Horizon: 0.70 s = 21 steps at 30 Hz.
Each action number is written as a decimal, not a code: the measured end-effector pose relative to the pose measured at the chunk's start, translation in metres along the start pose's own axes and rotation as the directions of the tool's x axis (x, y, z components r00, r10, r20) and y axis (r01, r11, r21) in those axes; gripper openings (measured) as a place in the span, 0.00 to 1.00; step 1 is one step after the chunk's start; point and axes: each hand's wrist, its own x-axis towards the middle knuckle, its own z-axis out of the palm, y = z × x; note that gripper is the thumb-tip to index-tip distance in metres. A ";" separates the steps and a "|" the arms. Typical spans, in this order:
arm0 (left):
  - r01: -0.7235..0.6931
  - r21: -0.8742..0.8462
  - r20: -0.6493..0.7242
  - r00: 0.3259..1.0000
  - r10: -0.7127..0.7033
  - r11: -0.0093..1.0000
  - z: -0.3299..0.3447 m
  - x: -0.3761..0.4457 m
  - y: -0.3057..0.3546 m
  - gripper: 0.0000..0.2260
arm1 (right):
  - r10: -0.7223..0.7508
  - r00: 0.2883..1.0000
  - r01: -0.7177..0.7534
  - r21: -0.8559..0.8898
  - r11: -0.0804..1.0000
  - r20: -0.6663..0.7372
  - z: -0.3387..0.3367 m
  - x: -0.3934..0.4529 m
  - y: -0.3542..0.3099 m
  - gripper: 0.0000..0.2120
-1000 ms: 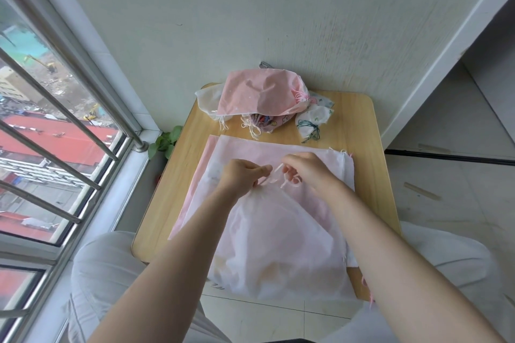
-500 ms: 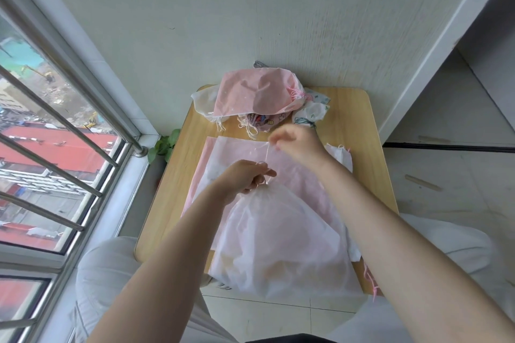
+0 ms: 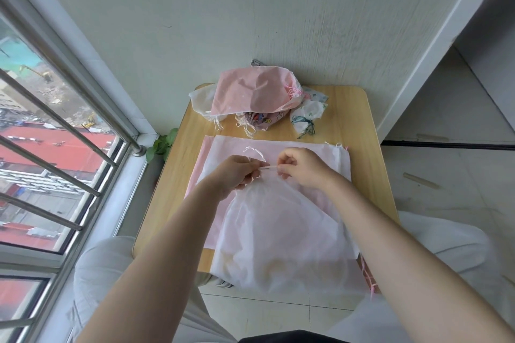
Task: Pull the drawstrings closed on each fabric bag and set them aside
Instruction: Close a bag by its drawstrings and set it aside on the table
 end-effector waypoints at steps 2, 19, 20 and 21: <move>-0.035 0.067 -0.023 0.999 0.037 0.997 0.004 -0.001 0.001 0.11 | 0.020 0.996 -0.017 -0.036 0.999 0.086 -0.007 -0.001 -0.002 0.06; -0.136 0.075 -0.220 0.964 0.149 0.988 0.020 -0.004 0.008 0.10 | -0.023 1.000 0.024 0.183 0.983 -0.009 0.006 0.004 -0.019 0.11; -0.127 0.055 -0.248 0.959 0.137 0.990 0.020 -0.003 0.008 0.11 | -0.029 0.999 0.033 0.175 0.984 -0.022 0.007 0.003 -0.019 0.11; -0.113 0.040 -0.264 0.957 0.119 0.993 0.021 -0.003 0.007 0.11 | -0.036 0.999 0.042 0.161 0.986 -0.039 0.008 0.003 -0.018 0.11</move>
